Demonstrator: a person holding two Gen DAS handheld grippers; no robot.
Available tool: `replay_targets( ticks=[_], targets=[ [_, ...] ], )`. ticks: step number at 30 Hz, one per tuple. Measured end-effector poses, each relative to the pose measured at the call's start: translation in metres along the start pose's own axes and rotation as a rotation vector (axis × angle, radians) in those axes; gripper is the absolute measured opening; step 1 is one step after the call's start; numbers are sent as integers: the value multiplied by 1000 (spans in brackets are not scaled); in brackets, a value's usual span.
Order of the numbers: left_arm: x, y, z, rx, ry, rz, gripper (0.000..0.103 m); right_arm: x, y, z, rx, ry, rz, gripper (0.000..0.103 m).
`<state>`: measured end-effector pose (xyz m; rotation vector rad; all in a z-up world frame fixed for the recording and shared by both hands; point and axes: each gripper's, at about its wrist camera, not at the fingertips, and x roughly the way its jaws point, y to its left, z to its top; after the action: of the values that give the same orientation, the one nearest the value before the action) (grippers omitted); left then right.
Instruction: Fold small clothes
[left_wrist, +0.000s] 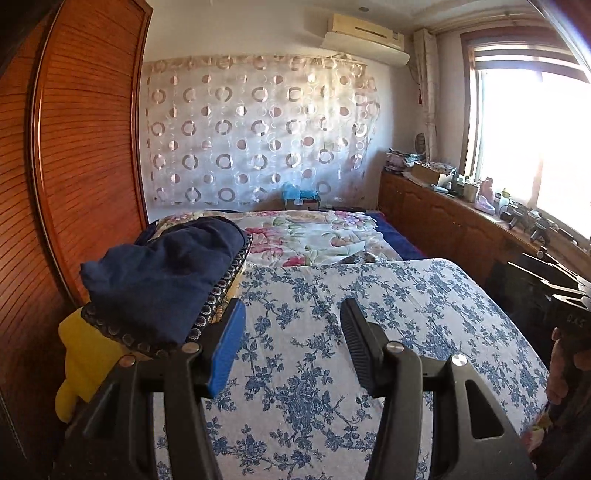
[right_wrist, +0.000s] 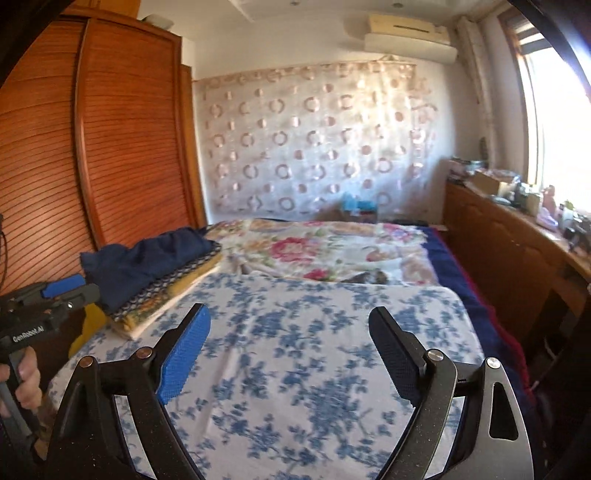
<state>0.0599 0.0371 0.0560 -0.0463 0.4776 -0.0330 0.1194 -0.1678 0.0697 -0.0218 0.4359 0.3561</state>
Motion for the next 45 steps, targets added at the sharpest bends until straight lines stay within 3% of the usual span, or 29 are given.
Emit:
replay_targets(
  ticks=[45],
  targets=[
    [-11,-8,3,27,-11,16,53,-13,-15,-7,20,-20,-40,89]
  ],
)
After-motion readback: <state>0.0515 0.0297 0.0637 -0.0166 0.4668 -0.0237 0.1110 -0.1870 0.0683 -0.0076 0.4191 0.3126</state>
